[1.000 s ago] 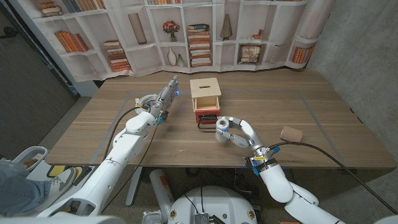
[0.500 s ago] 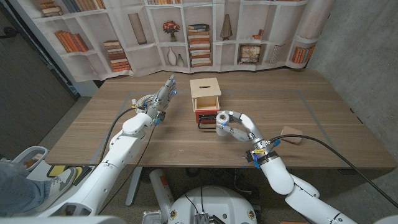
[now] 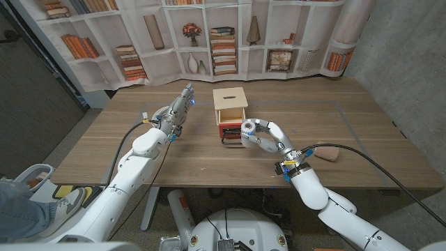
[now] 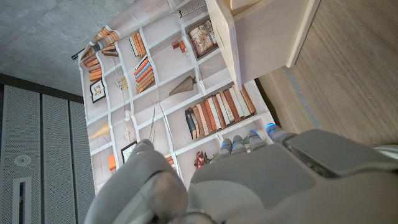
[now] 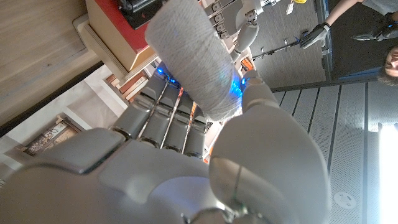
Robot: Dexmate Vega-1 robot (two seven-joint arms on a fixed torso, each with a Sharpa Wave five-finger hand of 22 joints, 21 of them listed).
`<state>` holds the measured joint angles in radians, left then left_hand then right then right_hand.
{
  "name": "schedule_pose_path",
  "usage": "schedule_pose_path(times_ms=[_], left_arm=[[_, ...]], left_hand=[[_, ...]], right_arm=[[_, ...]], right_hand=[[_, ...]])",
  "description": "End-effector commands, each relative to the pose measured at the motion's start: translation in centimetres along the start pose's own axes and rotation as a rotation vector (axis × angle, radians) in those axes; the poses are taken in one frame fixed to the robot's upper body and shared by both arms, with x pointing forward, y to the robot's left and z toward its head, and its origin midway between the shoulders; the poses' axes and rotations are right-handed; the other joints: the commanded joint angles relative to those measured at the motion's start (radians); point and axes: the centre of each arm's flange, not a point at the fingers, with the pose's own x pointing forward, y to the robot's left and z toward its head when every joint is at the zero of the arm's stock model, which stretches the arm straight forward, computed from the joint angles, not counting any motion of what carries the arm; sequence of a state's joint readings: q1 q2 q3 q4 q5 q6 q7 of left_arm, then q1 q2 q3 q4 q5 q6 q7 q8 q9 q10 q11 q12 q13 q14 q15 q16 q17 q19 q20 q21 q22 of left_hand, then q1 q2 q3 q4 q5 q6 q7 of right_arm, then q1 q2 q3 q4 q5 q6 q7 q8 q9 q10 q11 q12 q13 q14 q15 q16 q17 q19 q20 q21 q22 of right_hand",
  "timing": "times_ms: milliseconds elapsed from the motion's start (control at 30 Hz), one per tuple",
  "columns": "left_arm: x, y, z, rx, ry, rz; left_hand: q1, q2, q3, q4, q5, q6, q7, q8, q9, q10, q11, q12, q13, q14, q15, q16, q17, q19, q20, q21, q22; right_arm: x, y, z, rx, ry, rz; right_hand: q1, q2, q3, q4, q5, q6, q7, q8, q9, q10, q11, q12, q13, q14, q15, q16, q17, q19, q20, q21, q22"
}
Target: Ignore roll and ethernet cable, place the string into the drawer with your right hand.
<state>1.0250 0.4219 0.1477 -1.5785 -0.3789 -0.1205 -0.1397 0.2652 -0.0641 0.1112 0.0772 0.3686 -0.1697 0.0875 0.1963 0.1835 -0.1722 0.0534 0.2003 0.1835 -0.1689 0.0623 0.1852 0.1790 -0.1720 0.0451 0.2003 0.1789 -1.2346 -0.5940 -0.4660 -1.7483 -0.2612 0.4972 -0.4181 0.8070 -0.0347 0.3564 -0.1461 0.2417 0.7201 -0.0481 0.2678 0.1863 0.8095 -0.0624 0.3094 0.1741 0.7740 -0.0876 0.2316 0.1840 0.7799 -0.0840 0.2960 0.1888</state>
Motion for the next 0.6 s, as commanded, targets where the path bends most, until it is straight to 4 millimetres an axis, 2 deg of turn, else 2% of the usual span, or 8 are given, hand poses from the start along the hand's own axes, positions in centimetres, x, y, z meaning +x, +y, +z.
schedule_pose_path(times_ms=[33, 600], left_arm=[[-1.1, 0.3, 0.5, 0.009, -0.023, 0.001], [-2.2, 0.4, 0.1, 0.006, -0.028, 0.018]], left_hand=[[0.012, 0.0, -0.003, -0.001, 0.002, -0.016, 0.0, 0.004, 0.006, -0.029, 0.006, 0.006, 0.002, -0.078, 0.006, 0.005, 0.004, -0.121, -0.006, 0.004, 0.003], [0.014, 0.002, -0.006, -0.001, 0.002, -0.012, -0.001, 0.004, 0.005, -0.029, 0.005, 0.005, 0.002, -0.075, 0.004, 0.006, 0.004, -0.128, -0.003, 0.001, 0.003]], right_arm=[[1.2, -0.5, 0.4, -0.003, -0.012, -0.003], [2.5, -1.2, 0.7, 0.003, -0.017, -0.008]], right_hand=[[0.04, 0.052, 0.016, 0.013, -0.004, 0.032, -0.023, -0.007, 0.002, 0.008, 0.002, -0.002, 0.003, 0.009, -0.097, -0.002, 0.002, 0.007, -0.071, 0.003, 0.001], [0.042, 0.054, 0.016, 0.013, -0.013, 0.043, -0.023, -0.011, 0.002, 0.023, 0.002, -0.006, 0.003, 0.024, -0.093, -0.004, 0.002, 0.015, -0.07, 0.003, 0.001]])
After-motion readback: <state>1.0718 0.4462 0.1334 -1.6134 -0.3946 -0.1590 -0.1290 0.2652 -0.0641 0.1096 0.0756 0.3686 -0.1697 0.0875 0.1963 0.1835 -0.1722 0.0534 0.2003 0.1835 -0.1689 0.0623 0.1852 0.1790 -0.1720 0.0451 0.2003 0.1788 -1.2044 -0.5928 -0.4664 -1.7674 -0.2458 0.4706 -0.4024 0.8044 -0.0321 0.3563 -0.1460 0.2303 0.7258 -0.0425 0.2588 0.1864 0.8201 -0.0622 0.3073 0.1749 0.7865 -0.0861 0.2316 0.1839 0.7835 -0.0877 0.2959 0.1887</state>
